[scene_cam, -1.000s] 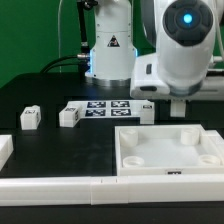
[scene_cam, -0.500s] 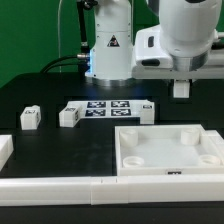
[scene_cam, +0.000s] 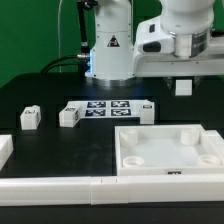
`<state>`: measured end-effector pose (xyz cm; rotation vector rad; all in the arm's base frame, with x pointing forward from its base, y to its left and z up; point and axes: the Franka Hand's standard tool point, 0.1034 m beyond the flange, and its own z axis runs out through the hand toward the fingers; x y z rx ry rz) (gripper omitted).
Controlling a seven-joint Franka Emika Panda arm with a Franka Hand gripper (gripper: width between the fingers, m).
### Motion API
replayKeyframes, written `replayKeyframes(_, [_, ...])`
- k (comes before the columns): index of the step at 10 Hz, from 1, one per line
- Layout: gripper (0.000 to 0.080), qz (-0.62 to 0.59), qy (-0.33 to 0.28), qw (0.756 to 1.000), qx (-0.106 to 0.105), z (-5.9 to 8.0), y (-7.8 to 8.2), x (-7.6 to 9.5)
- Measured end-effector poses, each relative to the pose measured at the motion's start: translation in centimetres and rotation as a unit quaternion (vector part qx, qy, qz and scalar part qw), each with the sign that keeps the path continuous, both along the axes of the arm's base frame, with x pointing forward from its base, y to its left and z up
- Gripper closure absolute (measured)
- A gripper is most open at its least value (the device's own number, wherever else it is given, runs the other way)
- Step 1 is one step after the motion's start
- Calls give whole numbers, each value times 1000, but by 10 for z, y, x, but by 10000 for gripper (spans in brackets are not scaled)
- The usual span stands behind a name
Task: Assemble one leg
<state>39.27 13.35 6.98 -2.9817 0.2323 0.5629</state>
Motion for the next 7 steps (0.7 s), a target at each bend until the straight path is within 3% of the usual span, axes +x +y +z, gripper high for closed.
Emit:
replayKeyframes(1, [508, 2, -28, 1000, -3, 2, 0, -1])
replayKeyframes(3, [508, 2, -123, 992, -8, 21, -6, 20])
replayKeyframes(4, [508, 0, -142, 990, -8, 27, -8, 25])
replayKeyframes(6, [508, -4, -241, 971, -5, 42, -3, 56])
replayKeyframes(7, [508, -11, -289, 957, -4, 41, 0, 54])
